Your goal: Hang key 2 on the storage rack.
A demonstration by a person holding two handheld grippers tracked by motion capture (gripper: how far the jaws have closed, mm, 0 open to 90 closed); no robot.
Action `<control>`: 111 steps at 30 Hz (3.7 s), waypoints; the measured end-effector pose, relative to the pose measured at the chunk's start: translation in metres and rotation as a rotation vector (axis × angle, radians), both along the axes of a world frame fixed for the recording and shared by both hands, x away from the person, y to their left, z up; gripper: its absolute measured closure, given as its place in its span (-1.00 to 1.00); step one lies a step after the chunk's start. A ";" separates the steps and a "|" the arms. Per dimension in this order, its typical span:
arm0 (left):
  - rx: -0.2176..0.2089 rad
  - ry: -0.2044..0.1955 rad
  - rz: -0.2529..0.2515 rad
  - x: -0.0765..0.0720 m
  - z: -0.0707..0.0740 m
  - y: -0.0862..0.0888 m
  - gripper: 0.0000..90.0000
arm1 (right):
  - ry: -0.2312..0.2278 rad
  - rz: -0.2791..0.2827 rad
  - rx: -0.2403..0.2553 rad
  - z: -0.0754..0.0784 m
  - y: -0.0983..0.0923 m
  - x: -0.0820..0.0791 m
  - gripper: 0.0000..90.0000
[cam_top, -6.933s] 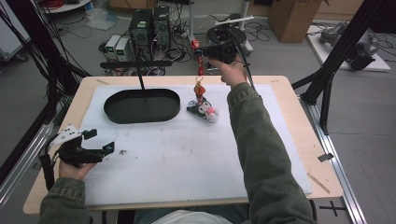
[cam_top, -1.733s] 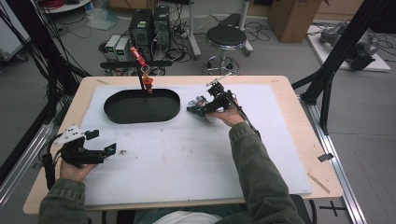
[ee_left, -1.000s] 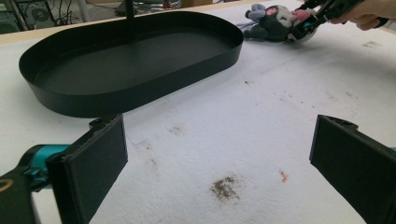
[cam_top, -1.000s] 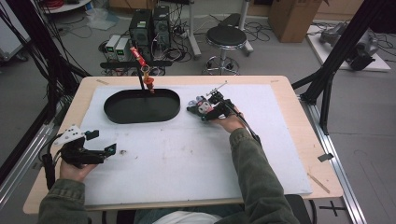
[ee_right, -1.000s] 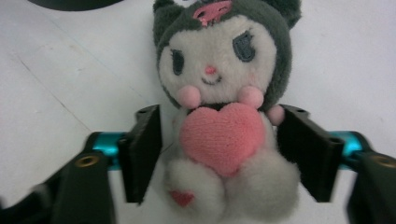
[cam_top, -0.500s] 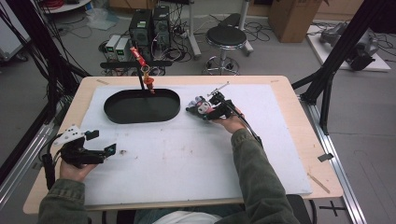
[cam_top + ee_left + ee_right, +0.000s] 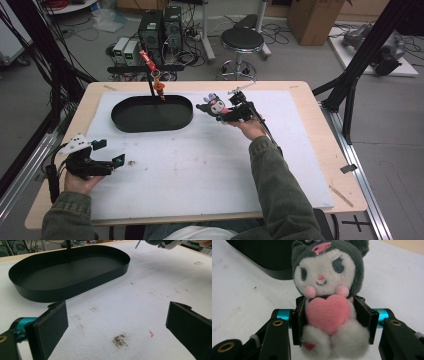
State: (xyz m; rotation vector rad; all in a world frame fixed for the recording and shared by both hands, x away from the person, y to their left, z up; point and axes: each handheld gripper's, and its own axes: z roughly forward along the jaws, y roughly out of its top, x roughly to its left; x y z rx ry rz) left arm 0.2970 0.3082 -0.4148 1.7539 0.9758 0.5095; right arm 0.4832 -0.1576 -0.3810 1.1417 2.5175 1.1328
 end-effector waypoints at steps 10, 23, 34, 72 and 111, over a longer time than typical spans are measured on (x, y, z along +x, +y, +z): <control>0.002 0.002 -0.003 0.000 0.000 -0.001 -0.90 | -0.029 0.013 0.065 0.020 -0.002 -0.007 0.10; 0.004 0.003 -0.006 0.000 0.000 -0.002 -0.90 | -0.089 0.035 0.116 0.061 0.004 -0.012 0.10; 0.002 0.001 -0.004 0.000 0.000 -0.002 -0.90 | -0.108 0.066 0.130 0.088 0.020 -0.010 0.10; -0.002 0.016 -0.019 0.003 -0.002 -0.001 -0.90 | -0.046 0.074 0.215 0.106 0.086 0.017 0.10; -0.011 0.013 0.010 0.004 -0.002 0.003 -0.90 | -0.074 -0.081 0.136 0.099 0.059 0.019 -0.99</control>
